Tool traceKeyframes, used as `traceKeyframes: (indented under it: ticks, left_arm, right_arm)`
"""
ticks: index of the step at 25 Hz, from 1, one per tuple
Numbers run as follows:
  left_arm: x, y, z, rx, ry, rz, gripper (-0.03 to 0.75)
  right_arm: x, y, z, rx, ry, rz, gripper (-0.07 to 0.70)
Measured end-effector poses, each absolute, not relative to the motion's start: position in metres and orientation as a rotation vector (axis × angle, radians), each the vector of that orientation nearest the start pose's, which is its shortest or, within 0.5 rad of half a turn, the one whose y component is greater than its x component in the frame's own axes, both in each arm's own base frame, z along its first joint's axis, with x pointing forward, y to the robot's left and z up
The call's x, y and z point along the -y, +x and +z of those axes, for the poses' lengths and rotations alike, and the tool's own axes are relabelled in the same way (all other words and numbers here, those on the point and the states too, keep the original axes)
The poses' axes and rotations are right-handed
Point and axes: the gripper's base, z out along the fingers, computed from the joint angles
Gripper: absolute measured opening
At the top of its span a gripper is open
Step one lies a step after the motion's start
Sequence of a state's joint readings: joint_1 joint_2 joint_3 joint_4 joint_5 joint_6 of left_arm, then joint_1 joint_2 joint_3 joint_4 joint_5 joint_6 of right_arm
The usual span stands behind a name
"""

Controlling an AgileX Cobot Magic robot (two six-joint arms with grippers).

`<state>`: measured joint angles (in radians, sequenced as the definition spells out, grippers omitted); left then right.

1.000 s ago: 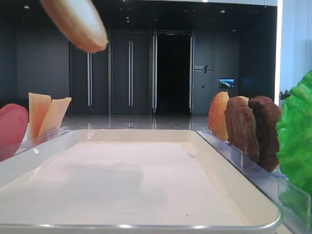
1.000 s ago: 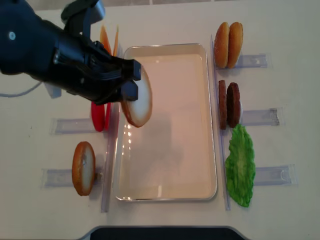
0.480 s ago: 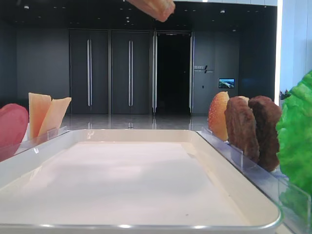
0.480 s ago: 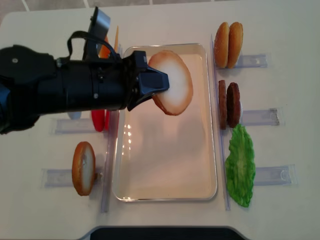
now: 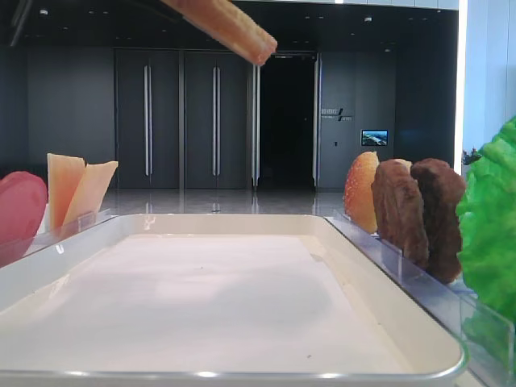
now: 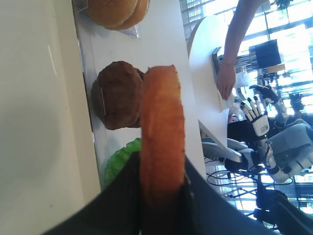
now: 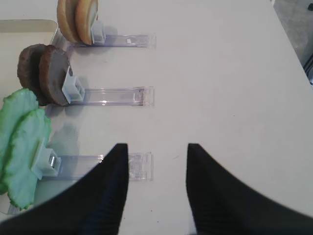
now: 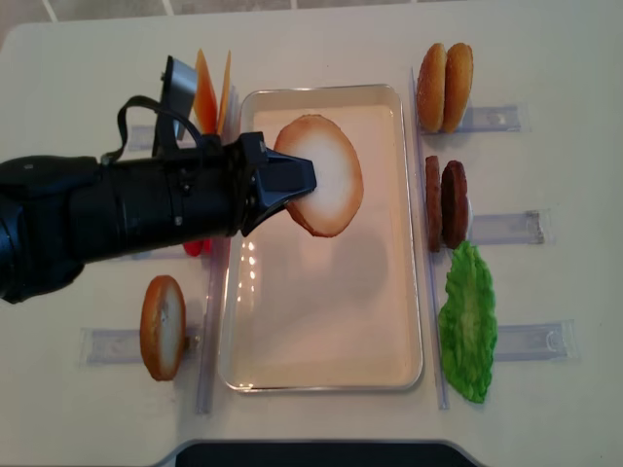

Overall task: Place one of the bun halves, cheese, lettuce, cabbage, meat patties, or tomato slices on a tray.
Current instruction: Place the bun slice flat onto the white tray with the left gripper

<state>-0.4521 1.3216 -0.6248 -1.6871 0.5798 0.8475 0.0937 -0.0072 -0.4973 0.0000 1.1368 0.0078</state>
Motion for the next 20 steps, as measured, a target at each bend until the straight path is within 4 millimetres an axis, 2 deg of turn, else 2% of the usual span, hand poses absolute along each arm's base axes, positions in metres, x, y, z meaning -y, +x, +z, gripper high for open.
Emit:
traceKeyframes:
  ticks: [3,9,20]
  left_arm:
    - [0.156,0.208,0.234,-2.359,-0.099,-1.320,0.127]
    - [0.161,0.218,0.203,-2.465,-0.088,-1.263,0.127]
    - [0.166,0.226,0.160,-2.584,0.018,-1.186,0.126]
  right_arm:
    - [0.001,-0.009,0.270,-2.114,-0.091,0.060,0.304]
    - [0.001,-0.009,0.270,-2.114,-0.091,0.060,0.304]
    - [0.001,-0.009,0.270,-2.114,-0.091,0.060,0.304]
